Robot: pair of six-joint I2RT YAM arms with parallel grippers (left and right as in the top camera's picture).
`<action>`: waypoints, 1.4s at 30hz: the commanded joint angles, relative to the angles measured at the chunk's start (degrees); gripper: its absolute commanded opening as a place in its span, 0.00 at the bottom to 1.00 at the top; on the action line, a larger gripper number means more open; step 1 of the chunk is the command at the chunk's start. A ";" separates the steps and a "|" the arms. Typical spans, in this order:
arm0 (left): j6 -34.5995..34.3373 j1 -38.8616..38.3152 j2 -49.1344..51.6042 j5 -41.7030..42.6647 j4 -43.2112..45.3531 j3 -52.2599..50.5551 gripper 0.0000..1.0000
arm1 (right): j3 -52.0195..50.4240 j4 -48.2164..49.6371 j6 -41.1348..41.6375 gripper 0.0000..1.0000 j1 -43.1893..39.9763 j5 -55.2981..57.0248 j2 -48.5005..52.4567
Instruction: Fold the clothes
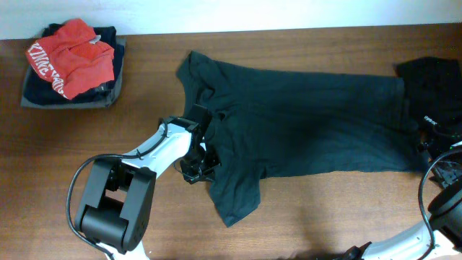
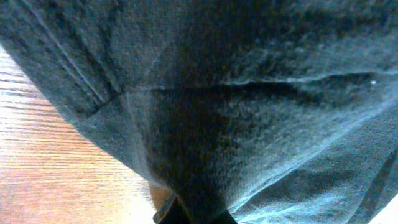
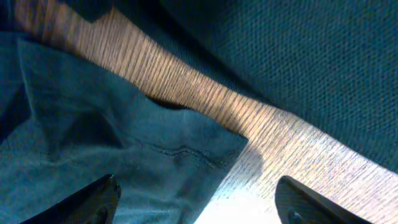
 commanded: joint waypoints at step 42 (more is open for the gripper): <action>0.94 1.86 0.48 2.54 -1.36 0.02 0.01 | -6.47 6.27 3.76 0.53 1.07 3.41 1.16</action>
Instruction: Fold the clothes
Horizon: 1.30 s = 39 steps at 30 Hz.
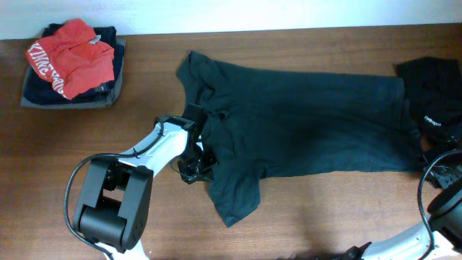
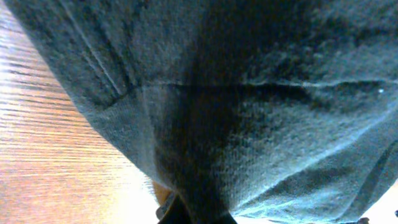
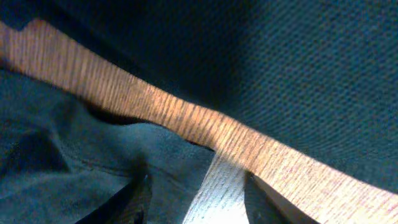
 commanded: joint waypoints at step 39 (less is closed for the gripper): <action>11.17 0.24 0.46 1.66 -11.78 9.16 0.01 | 8.17 -11.76 3.72 0.04 5.95 2.91 6.84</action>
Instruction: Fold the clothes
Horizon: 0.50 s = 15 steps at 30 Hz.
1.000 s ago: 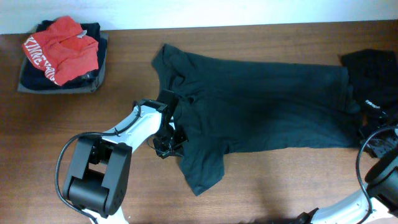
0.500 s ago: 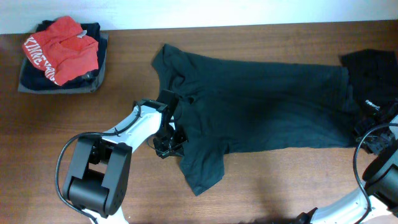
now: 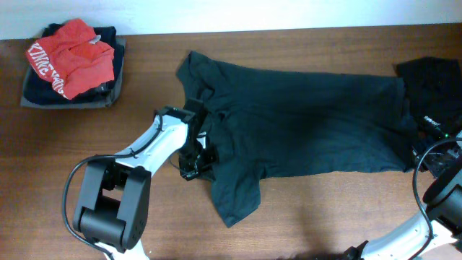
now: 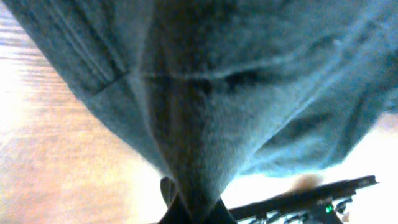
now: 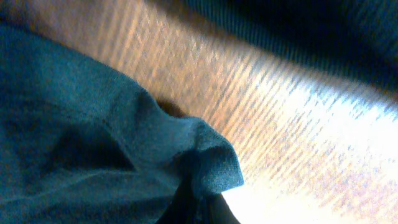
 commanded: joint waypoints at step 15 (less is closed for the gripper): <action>7.32 0.70 0.39 -8.87 -3.56 15.78 0.01 | 7.80 -8.13 0.92 0.04 0.28 -8.22 0.81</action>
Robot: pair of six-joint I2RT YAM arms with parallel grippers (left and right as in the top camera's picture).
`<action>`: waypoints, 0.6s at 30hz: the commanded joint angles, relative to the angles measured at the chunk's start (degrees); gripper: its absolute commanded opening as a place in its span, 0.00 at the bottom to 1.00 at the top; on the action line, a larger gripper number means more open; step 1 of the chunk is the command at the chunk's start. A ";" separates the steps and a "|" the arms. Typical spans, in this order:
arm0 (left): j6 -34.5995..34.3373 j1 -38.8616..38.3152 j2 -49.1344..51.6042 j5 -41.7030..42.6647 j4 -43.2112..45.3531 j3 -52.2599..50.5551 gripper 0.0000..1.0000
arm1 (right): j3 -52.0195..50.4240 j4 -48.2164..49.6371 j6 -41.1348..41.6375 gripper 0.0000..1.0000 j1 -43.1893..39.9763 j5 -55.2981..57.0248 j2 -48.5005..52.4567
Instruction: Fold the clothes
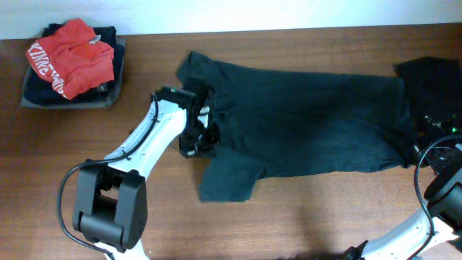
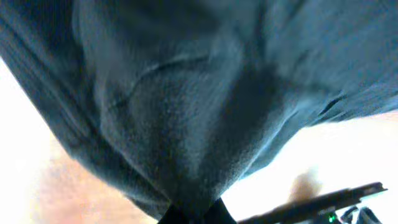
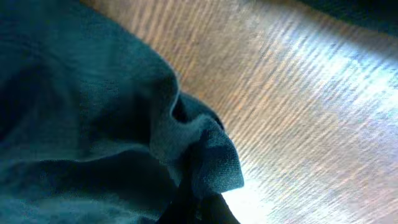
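A dark teal T-shirt point(image 1: 303, 123) lies spread across the middle of the table, its collar end to the left. My left gripper point(image 1: 195, 139) is shut on a bunch of the shirt's fabric near the left sleeve; in the left wrist view the cloth point(image 2: 186, 124) fills the frame and runs down into the shut fingers point(image 2: 193, 216). The lower sleeve flap point(image 1: 227, 180) trails below it. At the table's right edge my right gripper point(image 1: 424, 148) is shut on the shirt's hem corner point(image 3: 208, 165), pinched at the fingers point(image 3: 200, 211).
A stack of folded clothes topped by a red garment point(image 1: 71, 56) sits at the back left. A black garment point(image 1: 433, 83) lies bunched at the back right, touching the shirt's right end. Bare wooden table point(image 1: 325, 209) runs along the front.
My left gripper has moved toward the back of the table with the cloth in it. The sleeve flap has shifted left and up with it. The right gripper stays shut on the hem corner.
At first my left gripper was shut on the shirt near the sleeve, and the right stood open over the hem corner. Then the right jaws were closer around the hem, then shut on it. Now both hold cloth and the left side is drawn back.
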 commanded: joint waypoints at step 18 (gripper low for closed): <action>4.70 13.97 0.39 -6.08 16.22 8.90 0.01 | 3.13 13.73 1.60 0.04 2.56 -17.94 -1.88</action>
